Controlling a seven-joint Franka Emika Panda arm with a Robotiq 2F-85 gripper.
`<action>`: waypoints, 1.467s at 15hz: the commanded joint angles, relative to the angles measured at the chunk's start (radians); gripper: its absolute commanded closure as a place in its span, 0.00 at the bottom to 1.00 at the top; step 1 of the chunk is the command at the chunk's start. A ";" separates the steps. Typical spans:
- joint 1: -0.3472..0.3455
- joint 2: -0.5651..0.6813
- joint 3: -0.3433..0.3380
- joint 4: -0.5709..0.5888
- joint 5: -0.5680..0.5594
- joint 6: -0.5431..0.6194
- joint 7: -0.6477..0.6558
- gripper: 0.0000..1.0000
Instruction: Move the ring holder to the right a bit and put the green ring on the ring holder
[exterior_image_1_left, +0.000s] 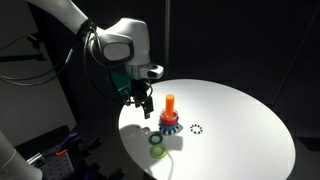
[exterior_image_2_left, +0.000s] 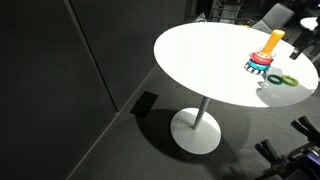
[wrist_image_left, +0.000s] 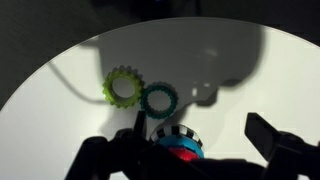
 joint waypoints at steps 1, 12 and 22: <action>0.000 0.011 -0.002 0.000 -0.001 0.019 -0.001 0.00; 0.022 0.164 0.014 0.026 0.005 0.191 -0.021 0.00; 0.058 0.346 -0.008 0.147 -0.039 0.303 0.060 0.00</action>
